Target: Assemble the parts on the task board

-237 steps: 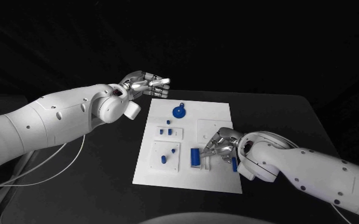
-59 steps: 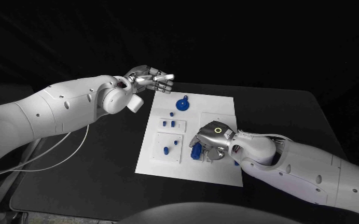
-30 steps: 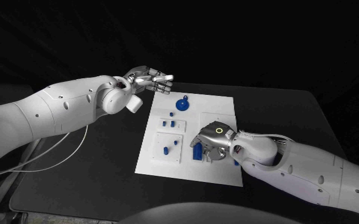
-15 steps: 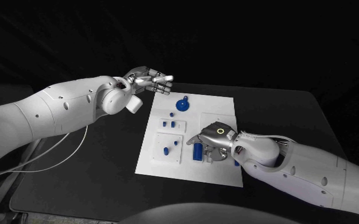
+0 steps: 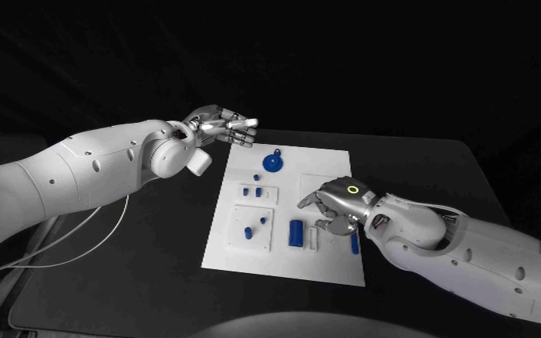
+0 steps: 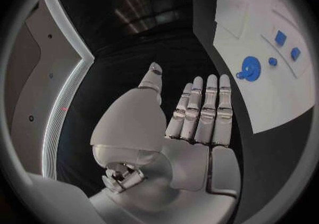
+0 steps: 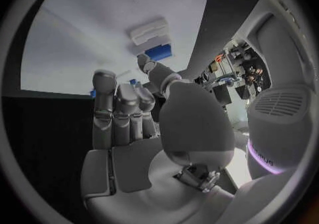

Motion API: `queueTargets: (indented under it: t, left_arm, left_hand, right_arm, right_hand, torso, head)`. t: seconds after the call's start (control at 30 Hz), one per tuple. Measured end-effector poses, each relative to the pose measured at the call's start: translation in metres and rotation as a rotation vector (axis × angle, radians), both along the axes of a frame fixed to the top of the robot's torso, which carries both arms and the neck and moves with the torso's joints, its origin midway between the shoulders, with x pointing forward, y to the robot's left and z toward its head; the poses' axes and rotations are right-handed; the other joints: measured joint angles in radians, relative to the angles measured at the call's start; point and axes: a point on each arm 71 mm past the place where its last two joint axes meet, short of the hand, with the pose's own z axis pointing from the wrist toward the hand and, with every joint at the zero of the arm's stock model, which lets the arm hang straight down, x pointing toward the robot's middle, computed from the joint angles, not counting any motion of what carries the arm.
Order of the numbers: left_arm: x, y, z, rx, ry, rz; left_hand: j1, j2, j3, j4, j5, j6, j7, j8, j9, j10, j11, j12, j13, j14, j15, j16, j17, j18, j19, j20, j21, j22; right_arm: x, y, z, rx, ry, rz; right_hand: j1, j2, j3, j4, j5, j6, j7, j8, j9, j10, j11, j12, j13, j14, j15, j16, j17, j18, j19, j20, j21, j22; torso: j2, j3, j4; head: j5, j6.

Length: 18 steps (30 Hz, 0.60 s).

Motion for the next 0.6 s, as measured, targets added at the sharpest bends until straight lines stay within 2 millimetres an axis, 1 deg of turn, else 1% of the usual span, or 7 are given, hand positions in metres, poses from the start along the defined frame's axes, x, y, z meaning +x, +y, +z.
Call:
queueTargets:
  t: [0.07,0.17,0.23,0.27,0.37,0.47,0.6]
  left_arm:
    - [0.0,0.0,0.0,0.0,-0.001,0.001]
    - [0.0,0.001,0.0,0.001,-0.002,0.002]
    - [0.0,0.001,0.0,0.001,-0.002,0.002]
    - [0.0,0.001,0.0,0.002,-0.002,0.003]
    - [0.0,0.001,0.0,0.002,-0.003,0.003]
    - [0.0,0.001,0.0,0.002,-0.005,0.003]
    - [0.0,0.002,0.001,0.006,-0.013,0.011]
  left_hand:
    - [0.0,0.0,0.0,0.0,0.0,0.0,0.0,0.0,0.0,0.0,0.0,0.0,0.0,0.0,0.0,0.0,0.0,0.0,0.0,0.0,0.0,0.0]
    - [0.0,0.0,-0.004,-0.004,0.0,0.004,-0.004,0.0,0.0,0.0,0.0,0.0,0.0,0.0,0.0,0.0,0.0,0.0,0.0,0.0,0.0,0.0]
    - [0.0,0.0,-0.004,-0.004,0.0,0.004,-0.004,0.0,0.0,0.0,0.0,0.0,0.0,0.0,0.0,0.0,0.0,0.0,0.0,0.0,0.0,0.0]
    - [0.0,0.0,-0.004,-0.004,0.0,0.004,-0.004,0.0,0.0,0.0,0.0,0.0,0.0,0.0,0.0,0.0,0.0,0.0,0.0,0.0,0.0,0.0]
    - [0.0,0.0,-0.004,-0.004,0.0,0.004,-0.004,0.0,0.0,0.0,0.0,0.0,0.0,0.0,0.0,0.0,0.0,0.0,0.0,0.0,0.0,0.0]
    - [0.002,0.002,-0.001,-0.007,0.0,0.01,-0.003,0.0,0.0,0.0,0.0,0.0,0.0,0.0,0.0,0.0,0.0,0.0,0.0,0.0,0.0,0.0]
    - [0.004,0.004,-0.005,-0.011,0.0,0.025,-0.004,0.0,0.0,0.004,-0.004,0.0,0.0,0.007,0.0,0.0,0.001,0.0,0.004,-0.004,0.0,0.0]
  right_arm:
    - [0.004,-0.008,0.006,0.034,0.013,-0.04]
    - [0.011,-0.024,0.016,0.088,0.046,-0.123]
    - [0.015,-0.035,0.021,0.114,0.074,-0.182]
    - [0.017,-0.043,0.023,0.127,0.097,-0.226]
    - [0.02,-0.059,0.022,0.143,0.17,-0.335]
    - [0.021,-0.073,0.018,0.135,0.267,-0.434]
    - [0.02,-0.093,0.005,0.084,0.441,-0.583]
  right_hand:
    - [-0.033,0.011,-0.04,0.022,0.0,0.054,0.017,0.002,0.005,-0.001,0.016,0.008,0.005,0.006,0.007,0.002,0.004,0.0,-0.003,0.003,-0.008,0.0]
    - [-0.087,0.026,-0.116,0.1,-0.004,0.188,0.018,0.017,0.035,0.016,0.026,0.039,0.025,0.01,0.018,0.02,0.014,0.009,0.0,0.015,0.002,0.0]
    - [-0.101,0.028,-0.163,0.168,0.002,0.254,-0.002,0.022,0.087,0.044,0.012,0.082,0.061,0.018,0.015,0.035,0.026,0.009,0.0,0.015,0.02,0.0]
    - [-0.101,0.028,-0.18,0.211,0.002,0.268,-0.012,0.017,0.133,0.051,0.005,0.094,0.075,0.022,0.012,0.036,0.031,0.009,0.0,0.015,0.023,0.0]
    - [-0.096,0.023,-0.164,0.279,-0.012,0.271,-0.021,0.006,0.234,0.056,0.0,0.1,0.089,0.022,0.012,0.036,0.039,0.009,0.0,0.015,0.023,0.0]
    - [-0.1,0.028,-0.118,0.297,-0.016,0.249,-0.02,0.006,0.289,0.056,0.0,0.1,0.093,0.022,0.012,0.036,0.042,0.009,0.0,0.015,0.023,0.0]
    - [-0.137,0.045,-0.093,0.294,-0.016,0.228,-0.013,0.005,0.293,0.056,0.0,0.09,0.089,0.022,0.012,0.036,0.04,0.009,0.0,0.015,0.003,0.0]
  torso:
    - [0.0,0.0004,-0.0001]
    - [0.0,0.0004,-0.0007]
    - [-0.001,0.0003,-0.0012]
    - [-0.001,0.0003,-0.0018]
    - [-0.001,0.0001,-0.0028]
    - [-0.002,0.0,-0.0039]
    - [-0.003,0.0,-0.0065]
  head:
    - [-0.003,0.003]
    - [-0.01,0.009]
    - [-0.015,0.011]
    - [-0.019,0.014]
    - [-0.028,0.017]
    - [-0.036,0.019]
    - [-0.044,0.02]
